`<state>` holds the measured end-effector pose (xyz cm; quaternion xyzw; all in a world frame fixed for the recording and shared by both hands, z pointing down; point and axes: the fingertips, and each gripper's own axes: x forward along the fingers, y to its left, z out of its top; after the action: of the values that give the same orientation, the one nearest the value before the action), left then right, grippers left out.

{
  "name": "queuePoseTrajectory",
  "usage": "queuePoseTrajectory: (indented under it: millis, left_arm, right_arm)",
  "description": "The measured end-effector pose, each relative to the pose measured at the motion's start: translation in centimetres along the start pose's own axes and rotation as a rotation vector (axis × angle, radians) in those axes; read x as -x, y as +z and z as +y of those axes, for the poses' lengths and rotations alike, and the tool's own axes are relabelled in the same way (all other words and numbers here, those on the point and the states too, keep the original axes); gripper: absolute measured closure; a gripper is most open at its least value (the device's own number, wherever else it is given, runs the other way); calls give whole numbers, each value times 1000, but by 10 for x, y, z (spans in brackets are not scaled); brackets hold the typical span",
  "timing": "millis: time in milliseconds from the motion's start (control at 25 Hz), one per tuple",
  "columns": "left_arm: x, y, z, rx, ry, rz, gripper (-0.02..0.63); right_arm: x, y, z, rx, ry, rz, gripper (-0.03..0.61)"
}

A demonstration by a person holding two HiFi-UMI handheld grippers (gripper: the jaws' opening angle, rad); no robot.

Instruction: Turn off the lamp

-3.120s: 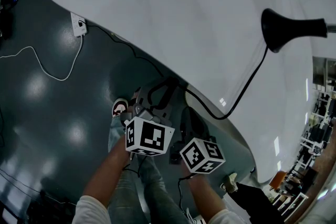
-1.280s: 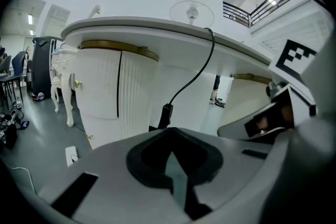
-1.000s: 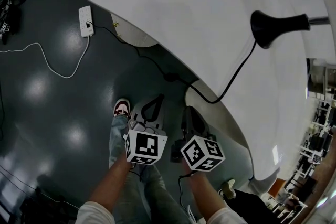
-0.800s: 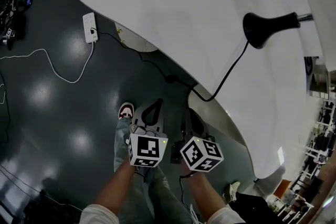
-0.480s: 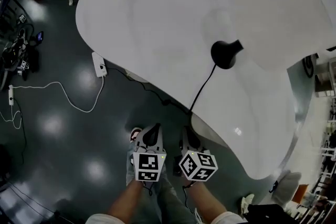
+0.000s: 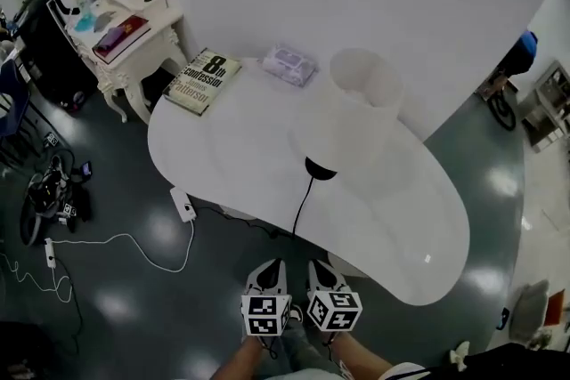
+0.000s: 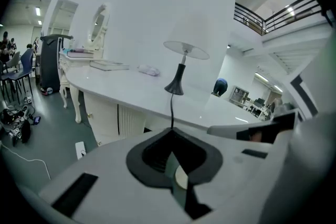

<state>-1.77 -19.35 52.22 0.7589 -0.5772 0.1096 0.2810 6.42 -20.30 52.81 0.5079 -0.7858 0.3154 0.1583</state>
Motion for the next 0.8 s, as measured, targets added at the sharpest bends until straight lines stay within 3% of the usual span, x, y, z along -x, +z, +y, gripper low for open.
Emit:
queuePoseTrajectory:
  millis: [800]
  left_arm:
    - [28,167,-77,-177,-87,-194,606]
  right_arm:
    - [82,168,3,32,-51,-300,580]
